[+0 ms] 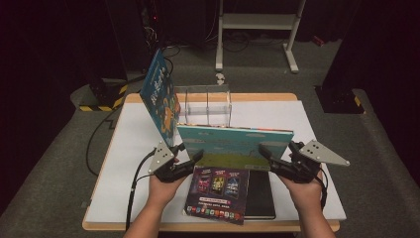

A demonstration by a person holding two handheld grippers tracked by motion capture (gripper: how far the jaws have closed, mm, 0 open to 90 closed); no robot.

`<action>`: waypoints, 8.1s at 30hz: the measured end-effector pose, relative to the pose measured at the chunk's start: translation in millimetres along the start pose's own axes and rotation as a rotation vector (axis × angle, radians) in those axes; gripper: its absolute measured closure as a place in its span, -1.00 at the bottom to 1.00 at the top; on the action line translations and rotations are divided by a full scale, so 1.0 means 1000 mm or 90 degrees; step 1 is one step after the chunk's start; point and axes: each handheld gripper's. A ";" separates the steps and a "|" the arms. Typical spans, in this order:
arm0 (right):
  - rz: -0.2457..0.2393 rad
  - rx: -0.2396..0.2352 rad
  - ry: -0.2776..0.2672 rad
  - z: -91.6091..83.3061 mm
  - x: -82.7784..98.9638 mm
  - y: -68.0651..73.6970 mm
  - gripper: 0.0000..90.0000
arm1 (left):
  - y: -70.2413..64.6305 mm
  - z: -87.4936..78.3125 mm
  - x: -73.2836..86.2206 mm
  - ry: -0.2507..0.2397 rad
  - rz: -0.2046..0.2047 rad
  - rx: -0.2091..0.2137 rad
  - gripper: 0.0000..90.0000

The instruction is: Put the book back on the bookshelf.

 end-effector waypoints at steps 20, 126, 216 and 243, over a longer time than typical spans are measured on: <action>-0.052 -0.074 0.020 0.007 0.002 0.031 0.80 | 0.032 -0.046 0.031 0.095 -0.039 -0.107 -0.06; -0.035 -0.238 0.085 0.028 0.066 0.123 0.23 | -0.054 -0.060 -0.040 0.046 0.001 -0.036 -0.58; 0.107 -0.106 0.100 0.007 0.096 0.040 0.19 | 0.023 -0.066 -0.073 0.034 0.021 -0.141 0.81; 0.127 -0.105 0.083 0.003 0.092 0.034 0.20 | 0.038 -0.091 -0.094 -0.025 -0.015 -0.254 0.81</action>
Point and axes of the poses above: each handheld gripper's, and its own axes: z roughly forward along the jaws, x roughly out of its underside, y roughly to its left, and after that the axes turned 6 degrees about -y, right-handed
